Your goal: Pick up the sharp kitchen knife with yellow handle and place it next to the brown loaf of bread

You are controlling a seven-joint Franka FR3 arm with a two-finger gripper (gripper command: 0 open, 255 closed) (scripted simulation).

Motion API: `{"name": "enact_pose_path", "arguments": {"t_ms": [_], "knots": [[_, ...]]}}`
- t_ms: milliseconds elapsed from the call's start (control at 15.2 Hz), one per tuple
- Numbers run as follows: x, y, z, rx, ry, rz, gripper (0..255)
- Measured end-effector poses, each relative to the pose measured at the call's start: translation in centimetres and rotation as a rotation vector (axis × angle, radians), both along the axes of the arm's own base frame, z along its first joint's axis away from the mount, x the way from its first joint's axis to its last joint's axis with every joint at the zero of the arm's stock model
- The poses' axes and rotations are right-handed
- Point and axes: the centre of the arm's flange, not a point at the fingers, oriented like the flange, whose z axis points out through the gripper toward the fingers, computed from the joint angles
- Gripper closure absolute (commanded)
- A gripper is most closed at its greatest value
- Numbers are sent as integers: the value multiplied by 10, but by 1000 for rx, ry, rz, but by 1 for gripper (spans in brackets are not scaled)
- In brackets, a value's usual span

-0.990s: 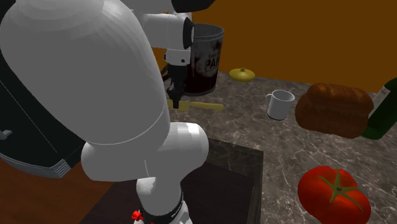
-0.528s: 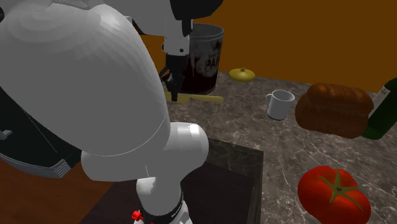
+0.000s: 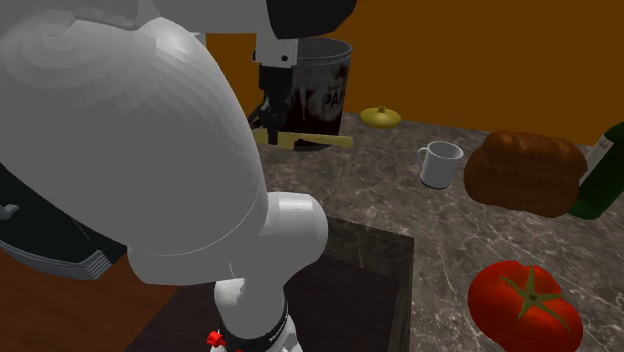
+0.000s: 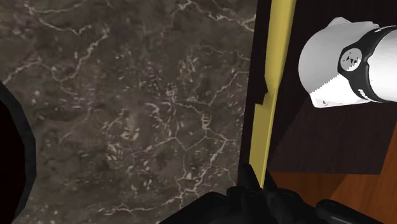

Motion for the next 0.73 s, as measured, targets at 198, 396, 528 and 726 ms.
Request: {"name": "enact_pose_path", "arguments": {"t_ms": [198, 396, 528, 726], "knots": [[0, -1, 17, 0, 0, 0, 255], [0, 0, 32, 0, 0, 0, 255], [-1, -1, 43, 0, 0, 0, 255], [-1, -1, 59, 0, 0, 0, 255]]}}
